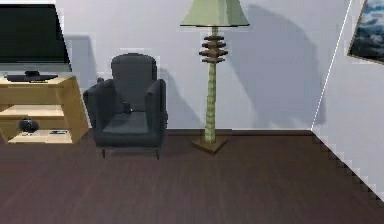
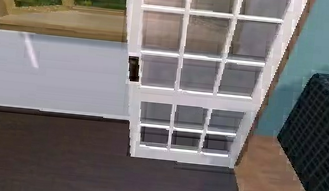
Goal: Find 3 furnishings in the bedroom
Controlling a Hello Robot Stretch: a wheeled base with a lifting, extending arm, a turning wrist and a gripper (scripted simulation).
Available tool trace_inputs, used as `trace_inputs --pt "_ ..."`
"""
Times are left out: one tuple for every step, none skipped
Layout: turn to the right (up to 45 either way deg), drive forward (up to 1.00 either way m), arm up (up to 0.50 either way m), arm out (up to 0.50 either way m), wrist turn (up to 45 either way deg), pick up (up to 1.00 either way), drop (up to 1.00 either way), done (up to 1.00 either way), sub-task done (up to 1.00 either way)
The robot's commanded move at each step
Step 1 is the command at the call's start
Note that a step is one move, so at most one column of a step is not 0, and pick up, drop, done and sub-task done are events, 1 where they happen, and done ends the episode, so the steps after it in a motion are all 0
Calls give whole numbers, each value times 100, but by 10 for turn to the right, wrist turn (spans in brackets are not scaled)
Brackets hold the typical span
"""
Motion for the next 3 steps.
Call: trace_inputs --pt "0 50 0 0 0 0 0 0 0" --pt "-330 0 0 0 0 0 0 0 0" --pt "-30 0 0 0 0 0 0 0 0"
